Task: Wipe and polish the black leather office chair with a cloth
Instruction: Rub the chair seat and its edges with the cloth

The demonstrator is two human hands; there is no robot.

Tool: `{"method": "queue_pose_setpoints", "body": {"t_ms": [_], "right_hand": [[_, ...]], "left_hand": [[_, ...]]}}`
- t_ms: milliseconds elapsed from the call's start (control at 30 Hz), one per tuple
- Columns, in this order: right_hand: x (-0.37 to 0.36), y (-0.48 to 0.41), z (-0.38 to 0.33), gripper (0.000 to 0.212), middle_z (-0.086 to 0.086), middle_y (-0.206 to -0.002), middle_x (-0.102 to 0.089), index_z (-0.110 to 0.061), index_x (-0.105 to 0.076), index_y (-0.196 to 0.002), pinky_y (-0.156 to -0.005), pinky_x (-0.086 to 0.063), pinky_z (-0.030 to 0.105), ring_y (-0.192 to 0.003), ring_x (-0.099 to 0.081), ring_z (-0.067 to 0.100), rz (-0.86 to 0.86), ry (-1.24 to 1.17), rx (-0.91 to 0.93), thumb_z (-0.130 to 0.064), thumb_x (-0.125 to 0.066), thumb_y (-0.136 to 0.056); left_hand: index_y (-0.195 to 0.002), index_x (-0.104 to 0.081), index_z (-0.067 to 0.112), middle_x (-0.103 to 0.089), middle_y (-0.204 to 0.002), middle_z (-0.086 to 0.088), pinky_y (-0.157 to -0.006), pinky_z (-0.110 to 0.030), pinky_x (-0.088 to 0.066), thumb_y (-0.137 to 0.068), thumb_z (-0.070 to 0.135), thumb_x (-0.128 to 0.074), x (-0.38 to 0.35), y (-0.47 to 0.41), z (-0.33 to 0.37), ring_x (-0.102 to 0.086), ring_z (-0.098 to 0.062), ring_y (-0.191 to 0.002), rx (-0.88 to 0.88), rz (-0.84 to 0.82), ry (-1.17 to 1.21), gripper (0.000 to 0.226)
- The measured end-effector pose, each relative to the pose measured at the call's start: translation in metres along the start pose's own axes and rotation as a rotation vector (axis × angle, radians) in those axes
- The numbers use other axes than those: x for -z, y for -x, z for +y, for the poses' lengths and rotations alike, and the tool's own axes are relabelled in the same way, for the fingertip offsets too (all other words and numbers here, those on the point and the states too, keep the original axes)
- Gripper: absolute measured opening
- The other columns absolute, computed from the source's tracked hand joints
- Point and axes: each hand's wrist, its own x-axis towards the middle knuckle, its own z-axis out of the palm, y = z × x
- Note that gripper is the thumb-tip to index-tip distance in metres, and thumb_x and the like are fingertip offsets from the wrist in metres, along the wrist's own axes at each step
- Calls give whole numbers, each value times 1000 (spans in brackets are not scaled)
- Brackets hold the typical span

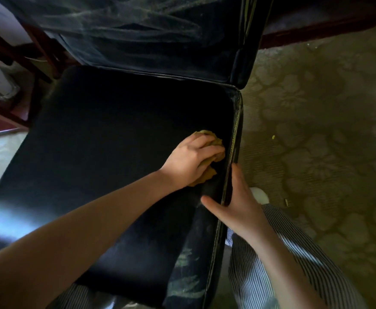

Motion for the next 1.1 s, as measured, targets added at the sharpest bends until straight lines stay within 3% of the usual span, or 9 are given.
{"method": "queue_pose_setpoints", "body": {"t_ms": [133,233,433,533,600,667,833,1000,1100], "right_hand": [[-9,45,5,121,-2,-155,20,-22,22,-145,-116,-4,29,-141,11,7,-197,177,-20,-56,-69,-73],[-18,58,6,127,-3,-152,31,-23,30,-141,-114,-12,28,-142,11,8,-214,292,-31,-53,-72,-71],[-23,57,6,126,-5,-154,24,-22,20,-146,-113,-26,42,-145,-2,16,-168,374,-84,-53,-74,-69],[-26,57,7,126,-4,-155,22,-22,18,-147,-111,-29,45,-145,-6,16,-159,362,-106,-51,-76,-68],[-27,58,5,126,-4,-155,21,-21,18,-147,-112,-26,46,-145,-5,16,-145,362,-109,-50,-76,-68],[-29,61,3,125,-3,-156,20,-21,18,-147,-112,-25,47,-145,-6,16,-133,376,-115,-51,-75,-69],[-33,70,-5,123,4,-157,14,-14,15,-148,-111,-23,42,-144,-10,21,-94,442,-74,-52,-73,-71],[-47,96,-7,121,8,-157,-9,-17,0,-149,-108,-33,49,-142,-19,26,-54,311,-108,-65,-68,-61],[-61,123,-2,125,5,-158,10,-15,13,-149,-115,-21,44,-145,-5,23,-181,425,-78,-59,-72,-67]], "left_hand": [[-115,-66,13,-60,-115,-14,-95,-40,-45,-88,22,-45,0,-5,1,-55,-32,-110,48,-28,3,35],[-115,-65,14,-59,-118,-15,-96,-44,-46,-87,22,-45,4,-6,7,-54,-33,-113,100,-60,9,35],[-121,-62,14,-56,-124,-16,-100,-50,-41,-88,12,-55,7,15,28,-48,-35,-119,166,-102,40,34],[-118,-64,13,-58,-121,-17,-97,-52,-44,-87,17,-48,7,33,42,-52,-38,-115,169,-126,53,35],[-112,-67,12,-61,-115,-17,-94,-50,-47,-84,22,-41,9,50,49,-57,-39,-107,155,-125,60,40],[-110,-68,11,-62,-113,-18,-92,-50,-47,-81,14,-49,10,68,56,-59,-40,-104,149,-105,56,34],[-111,-67,14,-62,-113,-12,-94,-44,-46,-82,16,-48,7,124,74,-57,-32,-109,140,-37,71,35],[-110,-68,12,-63,-112,-15,-92,-48,-47,-72,-4,-70,13,135,79,-60,-35,-105,140,-14,56,41],[-111,-67,12,-62,-113,-15,-94,-47,-46,-81,7,-56,17,138,77,-59,-35,-105,143,-14,37,33]]}}
